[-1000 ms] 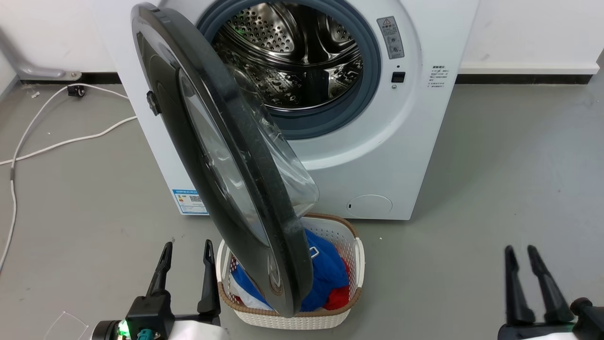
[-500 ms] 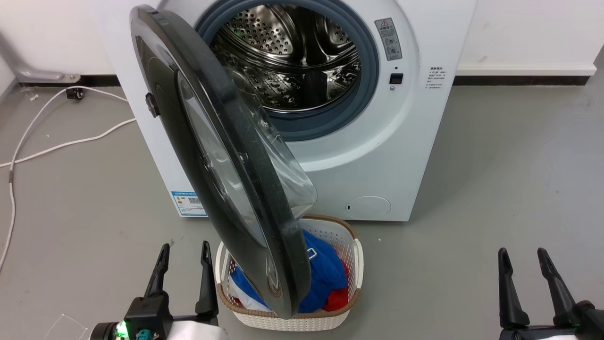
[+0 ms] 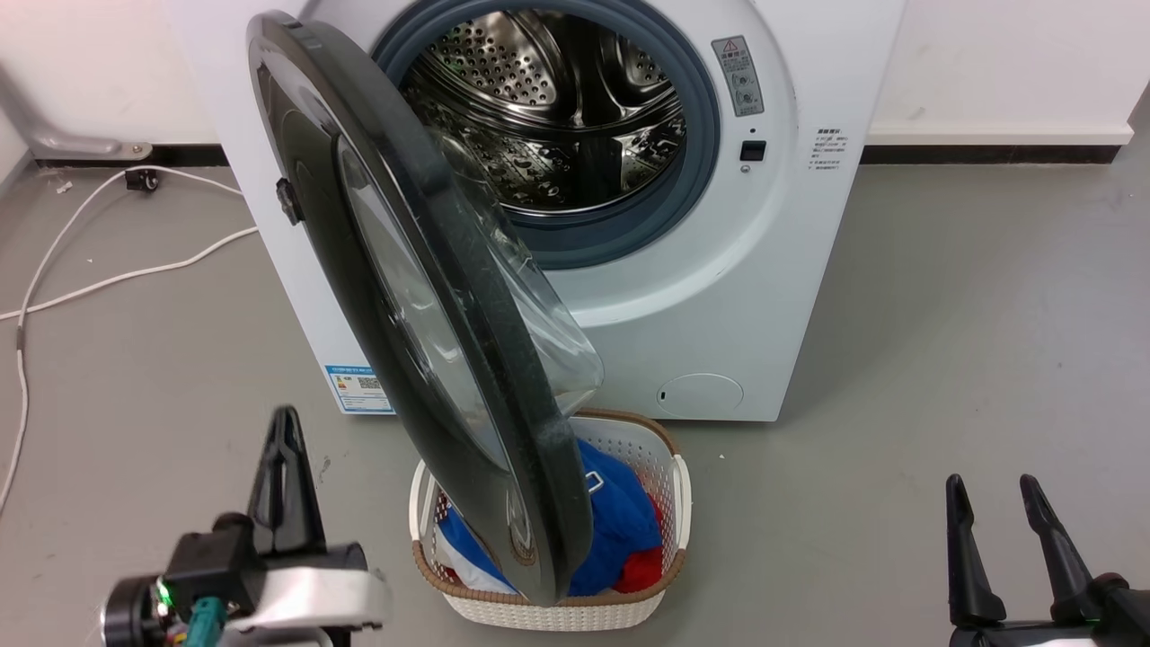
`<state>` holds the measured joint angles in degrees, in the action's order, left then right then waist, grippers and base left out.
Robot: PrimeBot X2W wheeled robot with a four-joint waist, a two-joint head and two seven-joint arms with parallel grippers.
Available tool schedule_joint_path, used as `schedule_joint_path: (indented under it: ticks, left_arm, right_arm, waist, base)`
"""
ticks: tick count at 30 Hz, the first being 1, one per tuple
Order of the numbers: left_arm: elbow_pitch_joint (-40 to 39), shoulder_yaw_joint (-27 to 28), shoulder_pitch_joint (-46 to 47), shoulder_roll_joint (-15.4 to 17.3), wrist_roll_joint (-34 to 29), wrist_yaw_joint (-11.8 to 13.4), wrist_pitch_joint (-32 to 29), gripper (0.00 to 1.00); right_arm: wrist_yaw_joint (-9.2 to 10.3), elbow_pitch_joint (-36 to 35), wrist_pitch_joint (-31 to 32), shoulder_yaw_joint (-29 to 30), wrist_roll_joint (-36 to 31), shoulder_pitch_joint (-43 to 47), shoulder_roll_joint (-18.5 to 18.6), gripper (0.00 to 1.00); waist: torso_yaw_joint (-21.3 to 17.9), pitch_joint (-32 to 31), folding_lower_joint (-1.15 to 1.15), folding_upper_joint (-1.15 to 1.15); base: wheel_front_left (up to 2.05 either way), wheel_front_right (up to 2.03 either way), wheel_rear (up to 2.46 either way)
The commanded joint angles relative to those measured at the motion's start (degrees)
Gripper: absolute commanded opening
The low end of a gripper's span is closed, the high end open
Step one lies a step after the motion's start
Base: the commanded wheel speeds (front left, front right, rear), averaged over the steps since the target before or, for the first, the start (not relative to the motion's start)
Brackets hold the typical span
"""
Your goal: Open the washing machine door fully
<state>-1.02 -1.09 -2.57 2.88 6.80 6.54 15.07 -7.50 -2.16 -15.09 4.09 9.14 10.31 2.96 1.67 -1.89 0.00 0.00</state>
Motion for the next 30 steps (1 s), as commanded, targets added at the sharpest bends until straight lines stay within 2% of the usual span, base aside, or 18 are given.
schedule_joint_path:
  ticks: [1, 6, 7, 10, 20, 30]
  left_arm:
    - [-1.25, 0.82, 1.49, -0.01, -0.87, -0.57, 0.16, 0.00]
    - [-5.97, 3.37, 5.61, 0.48, -2.80, -2.52, 0.16, 0.00]
    - [-9.63, 3.43, 7.86, 0.46, -3.87, -3.73, 0.15, 0.00]
    - [-13.44, 1.48, 9.48, 0.32, -4.81, -4.58, 0.15, 0.00]
    - [-18.29, -10.64, 13.58, 0.03, -4.89, -6.91, 0.15, 0.00]
    - [-17.55, -23.20, 15.36, -0.01, -2.99, -6.40, 0.15, 0.00]
  right_arm:
    - [0.01, -0.03, -0.10, 0.02, 0.30, -0.06, -0.16, 1.00]
    - [0.01, -0.12, -0.10, -0.36, -0.01, -0.28, -0.16, 1.00]
    - [0.01, -0.12, -0.10, -0.46, -0.16, -0.39, -0.16, 1.00]
    - [0.01, -0.09, -0.10, -0.58, -0.09, -0.32, -0.16, 1.00]
    - [0.01, -0.10, -0.10, -1.38, -0.50, -0.37, -0.16, 1.00]
    - [0.01, 0.27, -0.10, -1.94, -0.86, -0.85, -0.16, 1.00]
  waist:
    - [0.01, 0.07, 0.00, 0.00]
    - [-0.23, 0.31, 0.00, 0.00]
    - [-0.49, 0.42, 0.00, 0.00]
    - [-0.65, 0.52, 0.00, 0.00]
    - [-0.66, 1.00, 0.00, 0.00]
    - [-0.87, 1.24, 0.00, 0.00]
  base:
    - [0.00, 0.00, 0.00]
    - [0.00, 0.00, 0.00]
    - [0.00, 0.00, 0.00]
    - [0.00, 0.00, 0.00]
    - [0.00, 0.00, 0.00]
    - [0.00, 0.00, 0.00]
